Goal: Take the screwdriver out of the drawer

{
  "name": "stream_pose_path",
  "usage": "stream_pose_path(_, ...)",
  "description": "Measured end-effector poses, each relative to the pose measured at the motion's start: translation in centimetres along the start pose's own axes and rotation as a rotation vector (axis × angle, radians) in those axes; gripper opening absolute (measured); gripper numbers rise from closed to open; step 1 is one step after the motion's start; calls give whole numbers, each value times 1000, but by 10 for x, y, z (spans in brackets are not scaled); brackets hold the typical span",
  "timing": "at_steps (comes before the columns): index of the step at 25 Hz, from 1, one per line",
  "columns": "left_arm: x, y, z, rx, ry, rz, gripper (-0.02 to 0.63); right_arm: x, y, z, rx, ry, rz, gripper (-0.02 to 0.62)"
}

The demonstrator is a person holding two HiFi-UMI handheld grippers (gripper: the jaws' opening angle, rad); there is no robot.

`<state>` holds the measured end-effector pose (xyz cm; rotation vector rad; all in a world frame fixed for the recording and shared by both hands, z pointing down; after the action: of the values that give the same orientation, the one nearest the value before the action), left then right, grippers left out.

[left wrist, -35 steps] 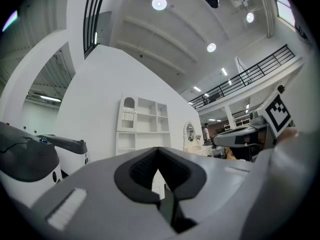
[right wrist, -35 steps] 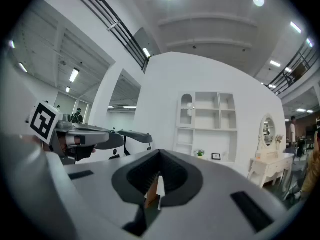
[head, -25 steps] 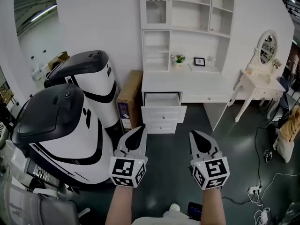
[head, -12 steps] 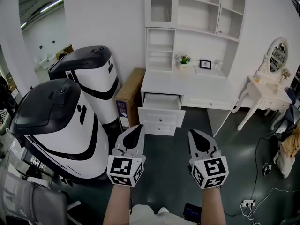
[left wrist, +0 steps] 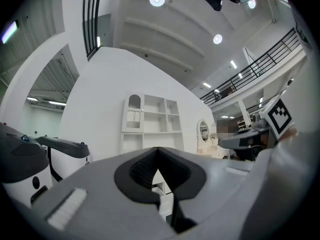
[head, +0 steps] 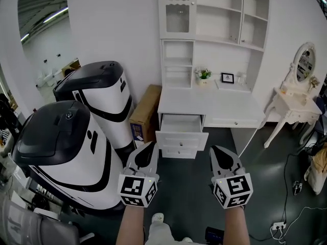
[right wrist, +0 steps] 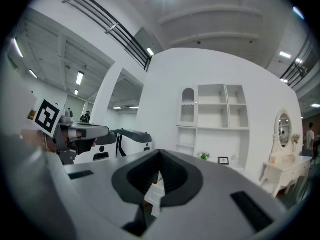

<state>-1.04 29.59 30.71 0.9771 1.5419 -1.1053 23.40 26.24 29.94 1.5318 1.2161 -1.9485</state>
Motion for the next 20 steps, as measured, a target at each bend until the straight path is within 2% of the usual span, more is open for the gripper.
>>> stream_pose_path(13,19,-118,108,-118,3,-5,2,13,-8,141,-94,-40,-13,6)
stream_pose_path(20,20,-167,150,-182,-5,-14,2,17,-5,196,-167,-55,-14,8)
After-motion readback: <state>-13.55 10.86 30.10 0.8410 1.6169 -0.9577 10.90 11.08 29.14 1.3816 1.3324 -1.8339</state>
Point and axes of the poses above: the fingertips, and each gripper's own axes: z forward along the fingers, y to its right, x out of its top, the point moved 8 cm from there along -z, backward along the fingers, and after that the axes turned 14 degrees about -z, right-handed, at the moved point
